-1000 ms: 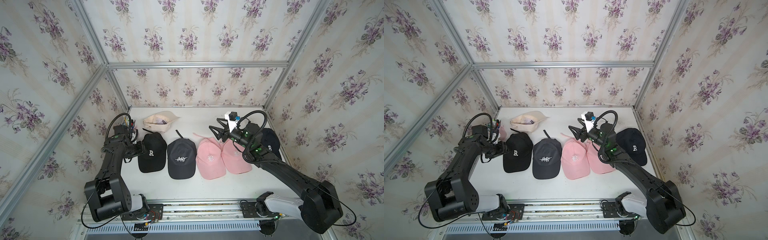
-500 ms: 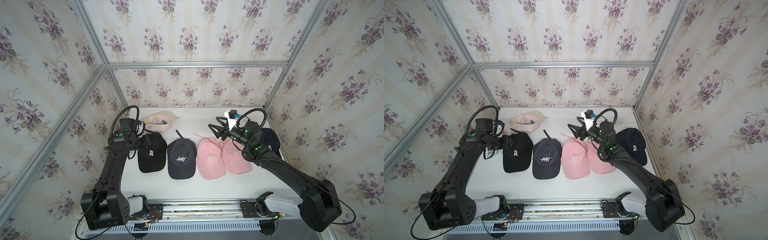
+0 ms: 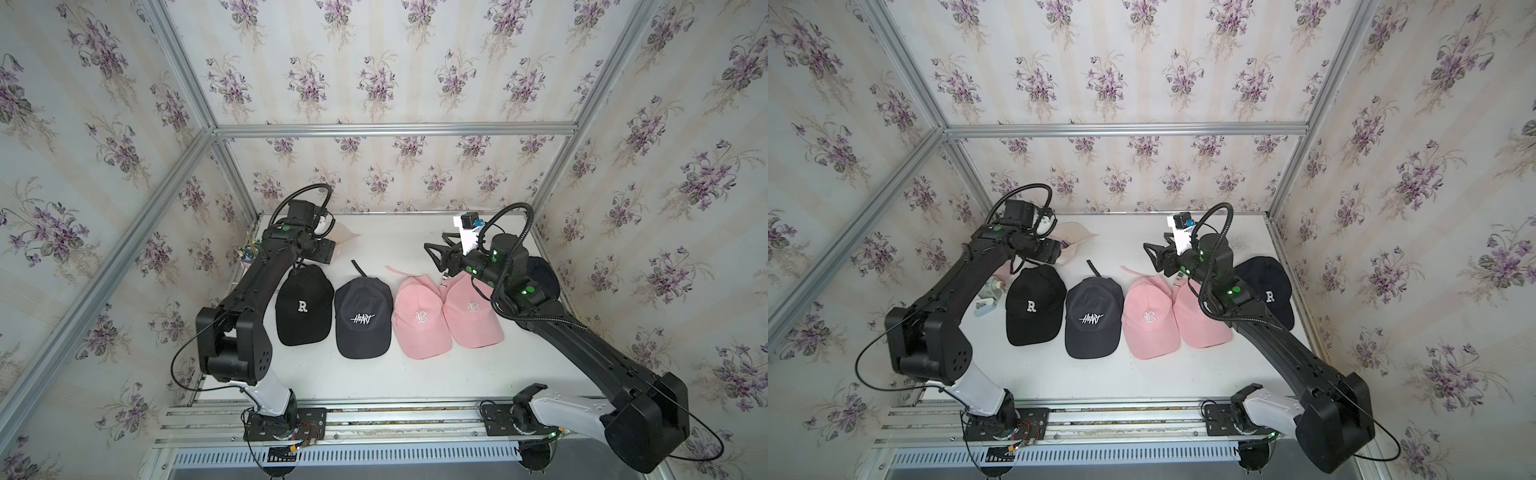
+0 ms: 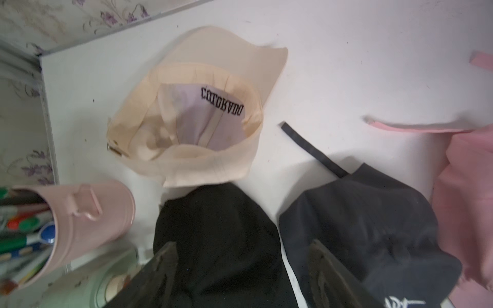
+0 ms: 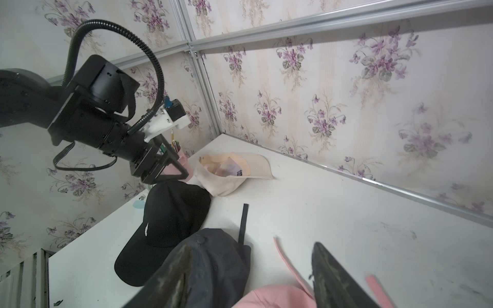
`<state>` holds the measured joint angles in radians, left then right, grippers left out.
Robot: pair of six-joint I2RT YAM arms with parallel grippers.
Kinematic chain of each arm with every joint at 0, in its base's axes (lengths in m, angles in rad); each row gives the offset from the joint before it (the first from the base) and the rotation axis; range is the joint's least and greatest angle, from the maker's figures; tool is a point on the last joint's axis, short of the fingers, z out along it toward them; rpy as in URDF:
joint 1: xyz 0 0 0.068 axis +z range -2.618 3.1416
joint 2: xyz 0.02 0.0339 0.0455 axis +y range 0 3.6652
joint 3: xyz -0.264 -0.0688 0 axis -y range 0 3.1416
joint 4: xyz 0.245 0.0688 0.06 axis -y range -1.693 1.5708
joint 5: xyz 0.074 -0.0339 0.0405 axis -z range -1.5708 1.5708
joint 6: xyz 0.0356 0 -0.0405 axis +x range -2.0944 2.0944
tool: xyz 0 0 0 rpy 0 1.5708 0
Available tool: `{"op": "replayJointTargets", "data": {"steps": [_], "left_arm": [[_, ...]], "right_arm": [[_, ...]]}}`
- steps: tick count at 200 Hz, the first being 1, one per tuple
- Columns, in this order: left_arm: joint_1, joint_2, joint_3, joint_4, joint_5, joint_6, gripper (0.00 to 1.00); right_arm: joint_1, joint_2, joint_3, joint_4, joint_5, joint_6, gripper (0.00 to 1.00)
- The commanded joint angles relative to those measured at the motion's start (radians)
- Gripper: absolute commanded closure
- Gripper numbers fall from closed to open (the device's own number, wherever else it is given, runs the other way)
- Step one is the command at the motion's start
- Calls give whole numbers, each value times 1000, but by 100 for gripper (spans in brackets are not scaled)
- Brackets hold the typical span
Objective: Open the adjustable buckle of the baseball cap
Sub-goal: Pick up the baseball cap from the center of the board.
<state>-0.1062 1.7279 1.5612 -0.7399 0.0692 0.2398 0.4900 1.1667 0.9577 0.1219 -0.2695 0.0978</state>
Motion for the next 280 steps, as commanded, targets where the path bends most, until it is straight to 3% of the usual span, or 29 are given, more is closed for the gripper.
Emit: {"op": "replayJointTargets", "data": {"steps": [1,99,151,178,210,251,280], "left_arm": [[-23,109,97,24,-16,99,19],[-54,493,431,-4,-22,287,11],[-43,619,573,-87,23,280,11],[-41,640,580,-99,19,269,12],[-41,647,577,-128,28,270,25],[-41,632,554,-134,37,262,59],[-44,600,534,-118,45,263,76]], "right_arm": [[2,-29,12,-125,72,-3,29],[1,-3,-1,-226,162,3,29],[1,55,11,-211,155,9,29],[1,83,21,-203,146,15,29],[1,97,18,-188,141,18,29],[1,97,2,-169,141,19,29],[1,93,-11,-160,135,22,29]]}}
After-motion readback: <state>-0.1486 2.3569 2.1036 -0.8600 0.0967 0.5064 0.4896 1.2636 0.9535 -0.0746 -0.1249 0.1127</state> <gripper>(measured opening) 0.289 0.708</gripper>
